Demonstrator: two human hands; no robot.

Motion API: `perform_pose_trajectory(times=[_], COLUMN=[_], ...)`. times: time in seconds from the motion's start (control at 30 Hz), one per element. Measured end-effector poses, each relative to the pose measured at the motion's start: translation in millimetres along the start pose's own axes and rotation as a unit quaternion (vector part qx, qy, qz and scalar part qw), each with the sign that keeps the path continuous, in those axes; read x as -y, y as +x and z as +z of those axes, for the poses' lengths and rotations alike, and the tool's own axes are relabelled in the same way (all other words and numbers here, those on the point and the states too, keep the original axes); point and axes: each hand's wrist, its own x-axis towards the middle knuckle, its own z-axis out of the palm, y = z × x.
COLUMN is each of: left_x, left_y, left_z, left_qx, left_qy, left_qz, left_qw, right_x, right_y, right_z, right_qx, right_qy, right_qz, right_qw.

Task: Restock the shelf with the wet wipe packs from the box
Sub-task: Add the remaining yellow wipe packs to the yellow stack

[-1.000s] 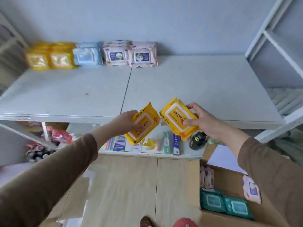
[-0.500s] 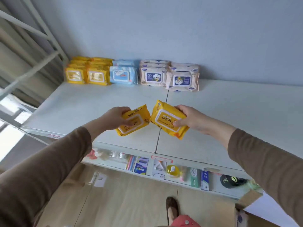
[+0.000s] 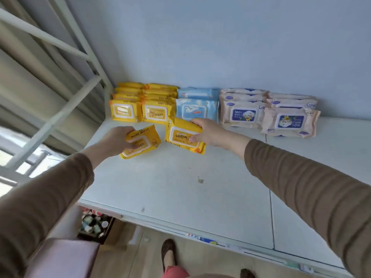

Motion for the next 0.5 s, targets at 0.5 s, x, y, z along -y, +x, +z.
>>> perform_pose_trajectory(times=[0.5], left_x=[122], left_y=[165], left_z=[-51], left_qx=[0.017], left_qy=[0.089], left_qz=[0.149], left_qw=[0.985], right_x=[58], right_y=[163], right_z=[80], right_qx=[-0.138], right_qy=[-0.191], right_qz=[0.056], right_qw=[0.97])
